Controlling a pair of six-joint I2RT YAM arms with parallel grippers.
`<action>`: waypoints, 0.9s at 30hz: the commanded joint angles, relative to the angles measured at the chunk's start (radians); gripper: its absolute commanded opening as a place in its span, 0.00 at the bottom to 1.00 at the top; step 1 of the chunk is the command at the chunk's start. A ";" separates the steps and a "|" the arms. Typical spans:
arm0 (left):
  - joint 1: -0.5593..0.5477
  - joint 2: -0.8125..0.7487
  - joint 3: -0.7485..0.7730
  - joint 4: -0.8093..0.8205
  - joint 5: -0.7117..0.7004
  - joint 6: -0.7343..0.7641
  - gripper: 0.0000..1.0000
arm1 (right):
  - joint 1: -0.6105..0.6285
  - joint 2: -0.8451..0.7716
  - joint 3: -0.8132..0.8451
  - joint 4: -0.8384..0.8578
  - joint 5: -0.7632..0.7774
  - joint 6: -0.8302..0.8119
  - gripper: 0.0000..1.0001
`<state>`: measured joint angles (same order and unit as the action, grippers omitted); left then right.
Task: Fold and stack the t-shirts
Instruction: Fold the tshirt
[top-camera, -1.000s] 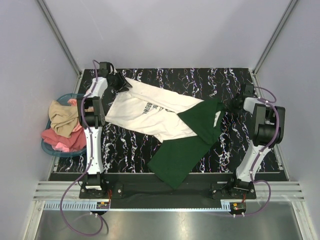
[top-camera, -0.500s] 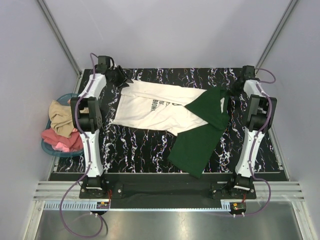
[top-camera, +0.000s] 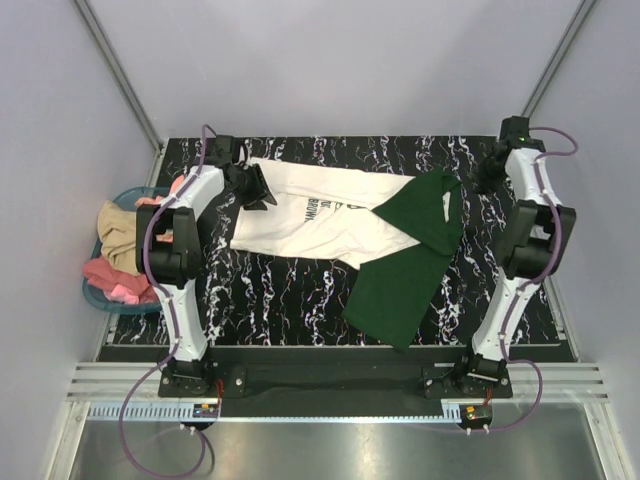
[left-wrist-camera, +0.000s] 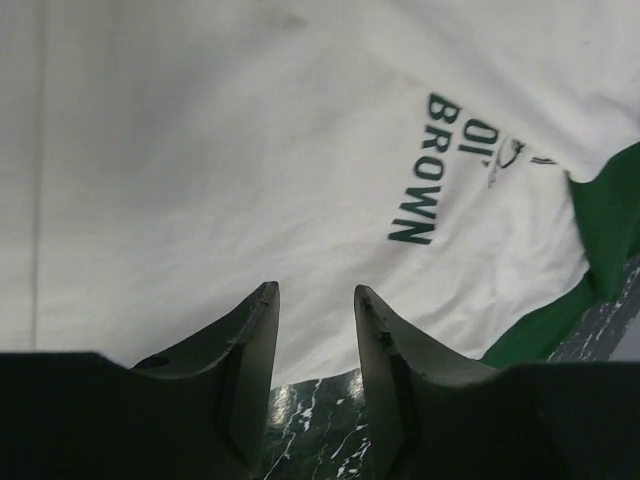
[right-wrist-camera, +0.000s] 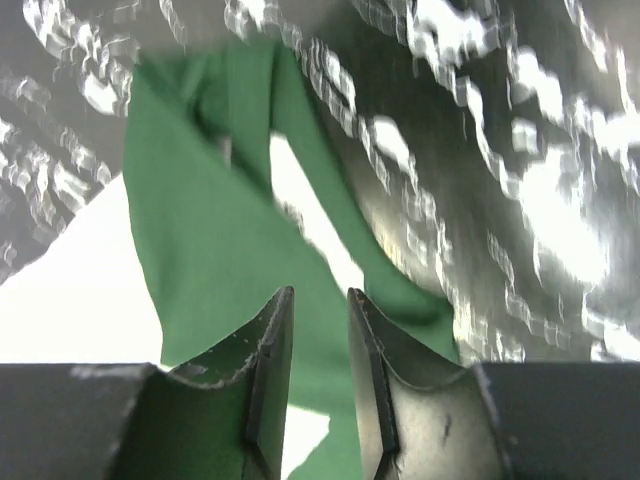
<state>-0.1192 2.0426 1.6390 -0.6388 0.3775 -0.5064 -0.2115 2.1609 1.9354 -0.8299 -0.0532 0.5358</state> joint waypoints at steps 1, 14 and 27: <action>0.010 -0.102 -0.079 -0.016 -0.081 0.049 0.41 | 0.000 -0.226 -0.242 0.004 -0.057 0.052 0.35; 0.013 -0.099 -0.145 -0.134 -0.328 0.121 0.45 | 0.003 -0.562 -0.875 0.129 -0.129 0.027 0.46; 0.041 -0.019 -0.157 -0.137 -0.379 0.101 0.41 | 0.006 -0.498 -0.966 0.212 -0.114 -0.010 0.24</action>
<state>-0.0822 2.0087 1.4593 -0.7746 0.0399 -0.4145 -0.2100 1.6524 0.9554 -0.6426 -0.1982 0.5510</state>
